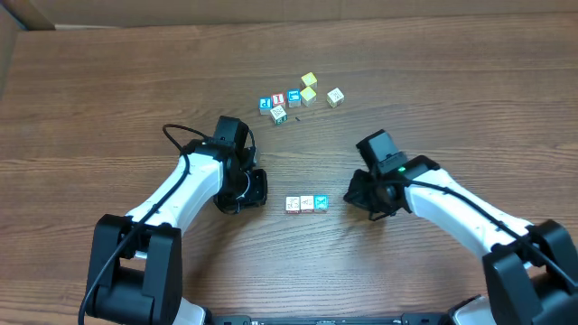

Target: Flip 3 blocks

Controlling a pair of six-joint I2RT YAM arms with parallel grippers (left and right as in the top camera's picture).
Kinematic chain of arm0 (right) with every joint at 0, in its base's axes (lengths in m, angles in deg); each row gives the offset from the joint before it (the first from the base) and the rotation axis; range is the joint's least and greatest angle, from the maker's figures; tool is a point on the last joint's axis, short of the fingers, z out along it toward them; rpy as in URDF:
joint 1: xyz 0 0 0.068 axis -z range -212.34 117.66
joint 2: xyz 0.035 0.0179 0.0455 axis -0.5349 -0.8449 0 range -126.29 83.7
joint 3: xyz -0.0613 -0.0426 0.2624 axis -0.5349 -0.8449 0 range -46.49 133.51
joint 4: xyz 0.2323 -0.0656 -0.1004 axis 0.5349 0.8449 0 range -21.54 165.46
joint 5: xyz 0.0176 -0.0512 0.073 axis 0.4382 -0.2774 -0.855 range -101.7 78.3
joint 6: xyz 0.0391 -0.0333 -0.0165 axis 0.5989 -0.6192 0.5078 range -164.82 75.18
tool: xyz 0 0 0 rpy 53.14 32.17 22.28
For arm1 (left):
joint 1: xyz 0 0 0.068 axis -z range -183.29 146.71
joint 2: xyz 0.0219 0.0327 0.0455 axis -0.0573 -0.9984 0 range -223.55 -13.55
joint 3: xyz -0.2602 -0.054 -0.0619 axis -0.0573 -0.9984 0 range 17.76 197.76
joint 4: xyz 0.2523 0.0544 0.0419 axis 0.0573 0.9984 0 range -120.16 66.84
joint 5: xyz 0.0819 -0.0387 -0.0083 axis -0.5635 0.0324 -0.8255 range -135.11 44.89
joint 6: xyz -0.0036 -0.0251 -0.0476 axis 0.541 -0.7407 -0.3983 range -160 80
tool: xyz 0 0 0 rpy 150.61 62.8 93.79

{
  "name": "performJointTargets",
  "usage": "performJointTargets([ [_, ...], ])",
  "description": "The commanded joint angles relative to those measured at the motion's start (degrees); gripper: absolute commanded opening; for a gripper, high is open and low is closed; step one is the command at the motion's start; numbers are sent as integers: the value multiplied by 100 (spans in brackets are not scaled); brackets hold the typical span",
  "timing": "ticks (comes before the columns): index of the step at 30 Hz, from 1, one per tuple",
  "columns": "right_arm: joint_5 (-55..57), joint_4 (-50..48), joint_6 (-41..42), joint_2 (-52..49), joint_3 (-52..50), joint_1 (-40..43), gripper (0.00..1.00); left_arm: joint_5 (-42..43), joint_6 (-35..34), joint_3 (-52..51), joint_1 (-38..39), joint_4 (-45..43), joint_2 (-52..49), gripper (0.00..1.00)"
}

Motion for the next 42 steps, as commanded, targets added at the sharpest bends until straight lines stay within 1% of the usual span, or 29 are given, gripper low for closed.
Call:
performJointTargets([
  [1, 380, -146, 317, -199, -35, -247, 4, 103, -188, -52, 37, -151, -4, 4],
  [5, 531, -249, 688, -289, -35, -378, 4, 87, -385, -52, 133, -361, -37, 4],
  [9, 315, -426, 710, -291, -35, -389, 4, 31, -544, -55, 402, -448, -37, 4],
  [13, 262, -470, 713, -297, -35, -391, 4, -894, -1128, -55, 713, -337, -37, 4],
  [14, 225, -487, 713, -304, -35, -389, 4, -994, -1213, -57, 769, -334, -37, 4],
  [22, 105, -579, 717, -332, -35, -542, 4, -907, -1294, -74, 1010, -365, -37, 4],
  [31, 111, -745, 715, -334, -35, -732, 4, -962, -1357, -179, 1045, -400, -37, 4],
  [38, 144, -824, 715, -334, -35, -732, 4, -938, -1399, -420, 1045, -767, -37, 4],
  [42, 142, -824, 715, -334, -35, -732, 4, -728, -1397, -420, 1045, -916, -37, 4],
])
